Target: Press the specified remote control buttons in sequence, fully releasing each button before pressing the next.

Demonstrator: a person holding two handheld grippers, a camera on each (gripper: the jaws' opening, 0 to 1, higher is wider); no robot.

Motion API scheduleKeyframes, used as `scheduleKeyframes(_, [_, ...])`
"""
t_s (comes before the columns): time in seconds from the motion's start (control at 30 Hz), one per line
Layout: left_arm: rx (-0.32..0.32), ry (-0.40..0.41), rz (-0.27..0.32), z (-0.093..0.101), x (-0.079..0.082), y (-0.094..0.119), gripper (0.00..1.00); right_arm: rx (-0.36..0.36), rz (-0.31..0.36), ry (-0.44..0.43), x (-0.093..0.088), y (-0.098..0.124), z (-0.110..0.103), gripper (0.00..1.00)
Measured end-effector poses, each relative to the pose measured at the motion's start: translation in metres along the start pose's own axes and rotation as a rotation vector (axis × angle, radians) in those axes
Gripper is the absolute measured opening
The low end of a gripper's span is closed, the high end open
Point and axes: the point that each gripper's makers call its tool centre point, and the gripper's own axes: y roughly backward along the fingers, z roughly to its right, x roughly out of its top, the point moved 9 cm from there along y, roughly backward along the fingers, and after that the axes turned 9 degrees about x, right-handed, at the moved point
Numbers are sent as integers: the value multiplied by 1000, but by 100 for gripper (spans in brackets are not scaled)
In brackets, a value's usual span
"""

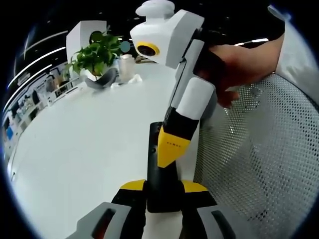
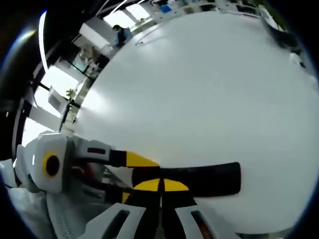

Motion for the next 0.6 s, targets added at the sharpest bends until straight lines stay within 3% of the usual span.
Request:
scheduleKeyframes(0.23, [2, 6, 0, 0, 1, -1, 25, -5, 14, -4, 0, 0, 1, 0])
scheduleKeyframes(0.37, [4, 10, -1, 0, 1, -1, 25, -34, 4, 57, -1, -1, -3, 0])
scheduleKeyframes(0.6, [11, 7, -2, 1, 1, 0, 25, -16, 6, 16, 0, 1, -1, 0])
